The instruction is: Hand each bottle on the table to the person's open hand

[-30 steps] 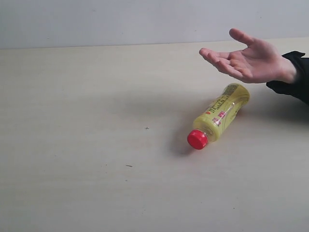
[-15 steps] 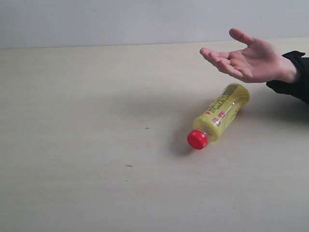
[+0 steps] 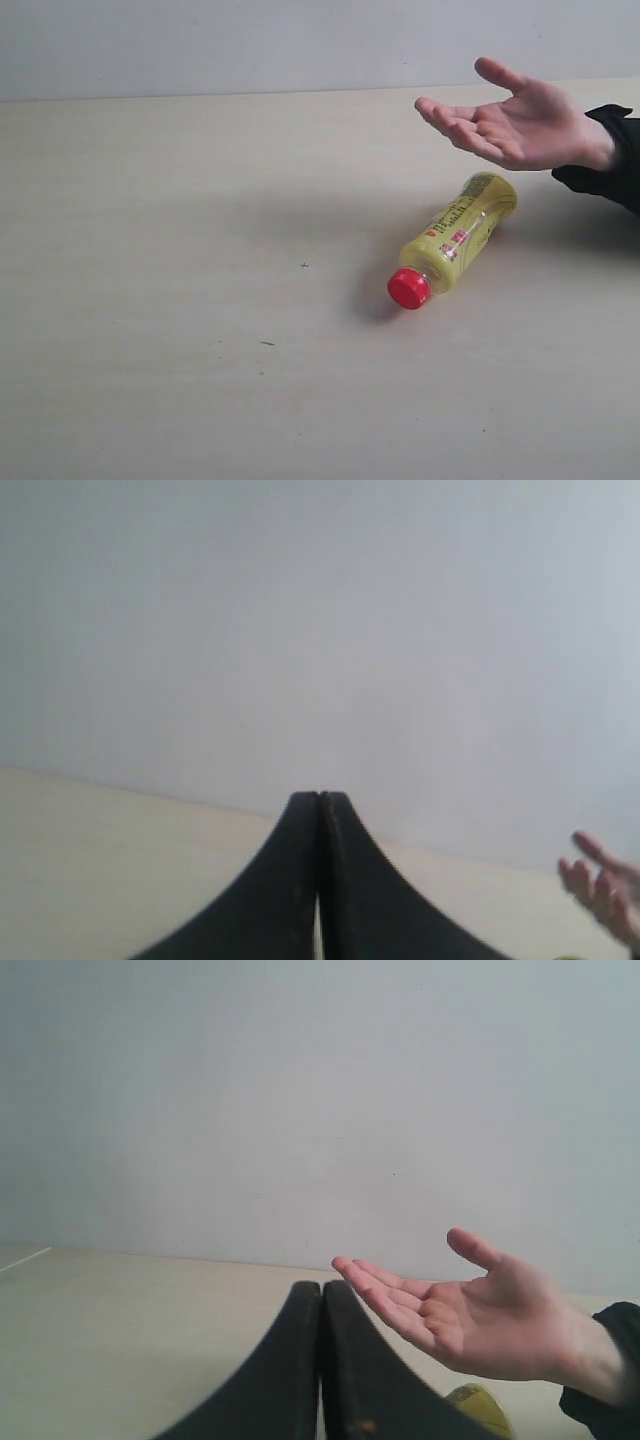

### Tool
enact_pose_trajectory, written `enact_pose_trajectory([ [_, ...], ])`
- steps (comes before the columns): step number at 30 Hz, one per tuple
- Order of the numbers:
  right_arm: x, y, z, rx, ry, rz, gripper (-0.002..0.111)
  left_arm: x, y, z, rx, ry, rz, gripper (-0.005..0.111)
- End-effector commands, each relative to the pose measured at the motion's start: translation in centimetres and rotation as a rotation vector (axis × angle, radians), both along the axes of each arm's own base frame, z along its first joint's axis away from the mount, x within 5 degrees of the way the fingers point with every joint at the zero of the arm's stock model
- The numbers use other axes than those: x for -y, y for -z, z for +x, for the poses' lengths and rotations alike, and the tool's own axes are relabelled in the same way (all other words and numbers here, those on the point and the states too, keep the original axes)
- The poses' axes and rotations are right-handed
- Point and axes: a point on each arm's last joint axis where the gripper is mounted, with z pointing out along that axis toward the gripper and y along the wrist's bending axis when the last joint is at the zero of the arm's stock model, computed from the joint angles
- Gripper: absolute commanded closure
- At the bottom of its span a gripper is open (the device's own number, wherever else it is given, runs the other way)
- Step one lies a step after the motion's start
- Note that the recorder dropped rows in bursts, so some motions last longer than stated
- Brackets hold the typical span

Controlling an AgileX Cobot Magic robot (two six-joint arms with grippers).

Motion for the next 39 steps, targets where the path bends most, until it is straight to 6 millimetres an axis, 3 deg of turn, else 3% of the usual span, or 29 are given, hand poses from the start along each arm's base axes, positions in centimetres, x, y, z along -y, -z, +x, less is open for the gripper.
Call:
enact_pose_trajectory([
  [1,0.1,0.0,0.0,0.006,0.013,0.006,0.108,0.1,-1.4,-0.4,0.140,0.044,-0.126,0.107],
  [7,0.1,0.0,0.0,0.006,0.013,0.006,0.108,0.4,-3.3,-1.3,0.352,0.150,-0.259,0.107],
  [8,0.1,0.0,0.0,0.006,0.013,0.006,0.108,0.8,-3.2,-0.9,0.322,0.172,-0.215,0.107],
  [12,0.1,0.0,0.0,0.006,0.013,0.006,0.108,1.9,-5.9,1.8,0.167,0.205,-0.054,0.107],
  [15,0.1,0.0,0.0,0.006,0.013,0.006,0.108,2.4,-8.3,6.4,0.049,0.177,0.086,0.107],
  [19,0.1,0.0,0.0,0.006,0.013,0.006,0.108,2.8,-10.7,12.2,0.019,0.114,0.473,0.107],
  [22,0.1,0.0,0.0,0.006,0.013,0.006,0.108,2.8,-10.8,16.3,-0.074,0.075,0.745,0.107],
  [24,0.1,0.0,0.0,0.006,0.013,0.006,0.108,2.2,-10.5,19.1,-0.247,0.054,0.926,0.107],
  [27,0.1,0.0,0.0,0.006,0.013,0.006,0.108,1.0,-9.8,23.1,-0.625,0.017,0.929,0.107],
  [30,0.1,0.0,0.0,0.006,0.013,0.006,0.108,0.3,-10.0,26.2,-1.053,-0.057,0.745,0.107],
  [32,0.1,0.0,0.0,0.006,0.013,0.006,0.108,1.6,-9.5,27.4,-1.245,0.041,0.684,0.107],
  [34,0.1,0.0,0.0,0.006,0.013,0.006,0.108,4.1,-8.7,28.3,-1.346,0.243,0.628,0.107],
  [37,0.1,0.0,0.0,0.006,0.013,0.006,0.108,9.1,-7.7,28.8,-1.320,0.510,0.567,0.103],
  [38,0.1,0.0,0.0,0.006,0.013,0.006,0.108,10.9,-7.4,28.8,-1.284,0.580,0.576,0.099],
  [39,0.1,0.0,0.0,0.006,0.013,0.006,0.108,14.4,-6.7,28.6,-1.208,0.671,0.619,0.087],
])
